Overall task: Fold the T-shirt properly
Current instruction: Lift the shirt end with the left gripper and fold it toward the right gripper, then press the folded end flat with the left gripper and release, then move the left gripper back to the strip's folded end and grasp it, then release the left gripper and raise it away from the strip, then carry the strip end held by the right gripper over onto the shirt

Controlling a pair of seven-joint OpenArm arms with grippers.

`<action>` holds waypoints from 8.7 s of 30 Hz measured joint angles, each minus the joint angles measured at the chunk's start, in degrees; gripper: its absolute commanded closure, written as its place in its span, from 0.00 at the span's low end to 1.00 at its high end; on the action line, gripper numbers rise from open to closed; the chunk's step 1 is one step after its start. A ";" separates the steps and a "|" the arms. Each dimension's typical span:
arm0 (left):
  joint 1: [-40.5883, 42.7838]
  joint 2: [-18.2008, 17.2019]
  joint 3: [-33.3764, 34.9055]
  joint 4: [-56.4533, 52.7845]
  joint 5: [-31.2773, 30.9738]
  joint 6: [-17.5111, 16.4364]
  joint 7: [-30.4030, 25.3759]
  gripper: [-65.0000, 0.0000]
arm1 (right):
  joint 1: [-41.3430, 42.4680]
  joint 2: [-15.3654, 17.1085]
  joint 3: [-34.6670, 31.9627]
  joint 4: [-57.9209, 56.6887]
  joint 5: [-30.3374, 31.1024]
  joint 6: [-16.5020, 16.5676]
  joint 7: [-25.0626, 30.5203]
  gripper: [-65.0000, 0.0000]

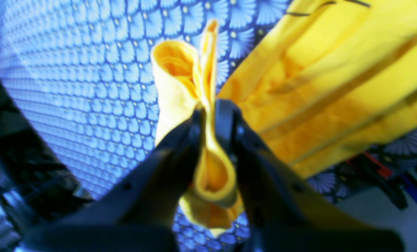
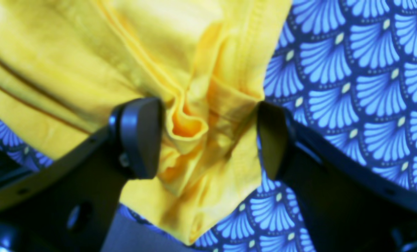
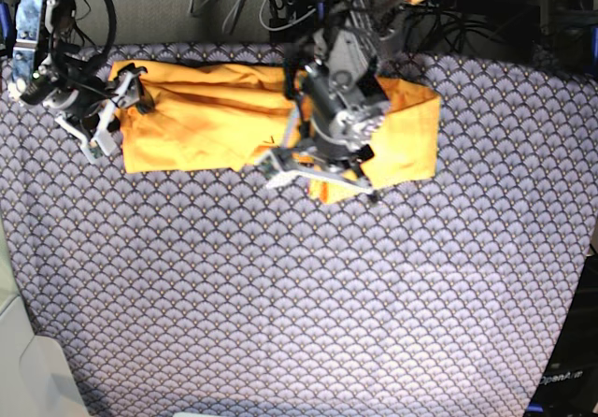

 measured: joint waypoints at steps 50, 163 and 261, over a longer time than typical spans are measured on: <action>-0.63 -0.98 16.94 -1.55 -0.42 0.04 3.48 0.58 | 0.02 0.00 0.00 0.00 0.00 0.00 0.00 0.33; -1.88 -20.83 -22.45 -15.58 -42.27 0.02 2.21 0.55 | 4.85 -4.48 5.60 -1.70 1.09 0.00 -9.60 0.33; -4.13 -11.30 -40.76 -18.97 -24.94 0.02 3.26 0.55 | 12.35 -20.63 -28.00 13.99 -0.24 -0.02 -21.38 1.00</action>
